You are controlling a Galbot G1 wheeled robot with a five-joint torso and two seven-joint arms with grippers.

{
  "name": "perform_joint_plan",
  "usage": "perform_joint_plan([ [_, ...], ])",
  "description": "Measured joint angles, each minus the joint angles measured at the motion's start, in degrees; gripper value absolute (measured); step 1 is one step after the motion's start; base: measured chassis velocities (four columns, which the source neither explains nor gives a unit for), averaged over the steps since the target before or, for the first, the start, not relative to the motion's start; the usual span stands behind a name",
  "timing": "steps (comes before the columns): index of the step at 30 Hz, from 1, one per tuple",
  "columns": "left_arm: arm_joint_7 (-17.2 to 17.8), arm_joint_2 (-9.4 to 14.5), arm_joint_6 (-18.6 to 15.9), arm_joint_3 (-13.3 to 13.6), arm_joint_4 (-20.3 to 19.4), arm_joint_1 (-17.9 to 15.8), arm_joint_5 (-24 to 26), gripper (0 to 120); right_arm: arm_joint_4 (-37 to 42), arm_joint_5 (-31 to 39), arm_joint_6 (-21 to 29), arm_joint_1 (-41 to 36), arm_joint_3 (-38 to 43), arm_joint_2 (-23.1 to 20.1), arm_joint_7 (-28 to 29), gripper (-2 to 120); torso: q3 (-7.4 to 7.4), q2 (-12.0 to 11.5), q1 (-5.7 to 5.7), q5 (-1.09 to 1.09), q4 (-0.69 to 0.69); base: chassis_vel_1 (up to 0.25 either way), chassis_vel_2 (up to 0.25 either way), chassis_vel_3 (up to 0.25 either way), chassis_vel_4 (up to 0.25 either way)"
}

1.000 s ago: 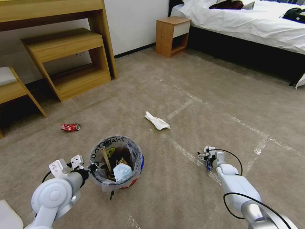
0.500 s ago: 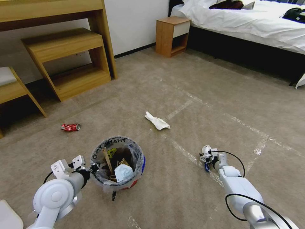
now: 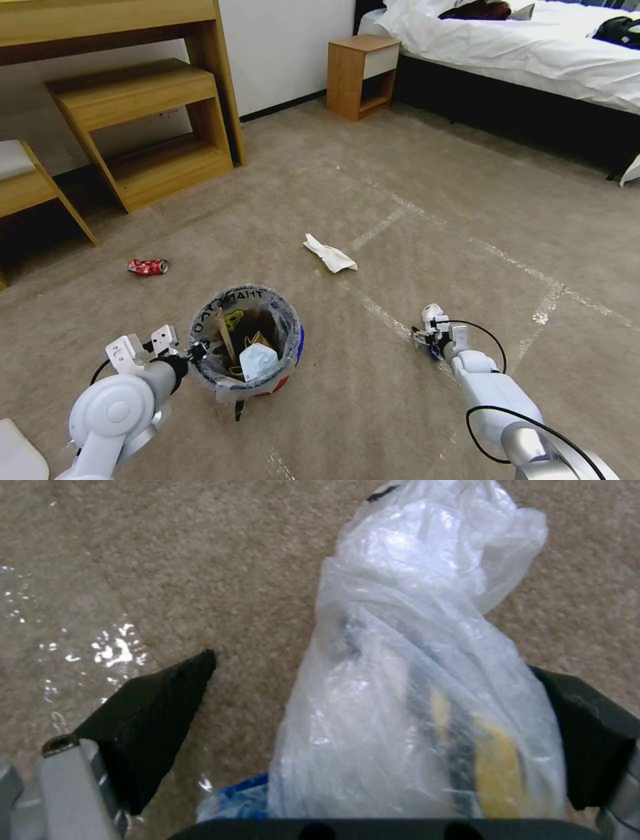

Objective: Pick up the trash bin and place the garbage on the floor into it.

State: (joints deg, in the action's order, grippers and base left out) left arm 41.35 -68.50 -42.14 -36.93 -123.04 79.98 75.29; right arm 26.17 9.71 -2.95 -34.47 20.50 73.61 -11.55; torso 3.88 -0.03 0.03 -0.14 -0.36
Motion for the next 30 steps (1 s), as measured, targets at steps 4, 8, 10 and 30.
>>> perform_joint_plan([
  [4, 0.0, 0.0, 0.0, 0.1, 0.0, -0.1, 0.0, 0, -0.1, 0.0, -0.1, 0.1, -0.1, 0.2, -0.2, 95, 0.00, 0.0, 0.00, 0.00, 0.00, 0.000, 0.000, 0.000, 0.000],
  [8, 0.0, 0.0, 0.0, 0.3, 0.2, -0.1, 0.0, 0, -0.4, 0.0, -0.4, 0.3, -0.1, 0.3, -0.6, 86, 0.00, 0.0, 0.00, 0.02, 0.01, 0.000, 0.000, 0.000, 0.000],
  [10, 0.0, 0.0, 0.0, 0.4, 0.3, -0.1, 0.0, 0, -0.4, 0.0, -0.5, 0.4, -0.1, 0.3, -0.6, 78, 0.00, 0.0, 0.00, 0.02, 0.02, 0.000, 0.000, 0.000, 0.000],
  [30, 0.0, 0.3, 0.0, 0.5, 0.6, -0.4, 0.0, 0, -1.0, 0.1, -1.2, 1.7, -1.2, 0.6, -0.2, 7, 0.01, 0.0, 0.01, 0.01, 0.00, 0.000, 0.000, 0.000, 0.000],
])
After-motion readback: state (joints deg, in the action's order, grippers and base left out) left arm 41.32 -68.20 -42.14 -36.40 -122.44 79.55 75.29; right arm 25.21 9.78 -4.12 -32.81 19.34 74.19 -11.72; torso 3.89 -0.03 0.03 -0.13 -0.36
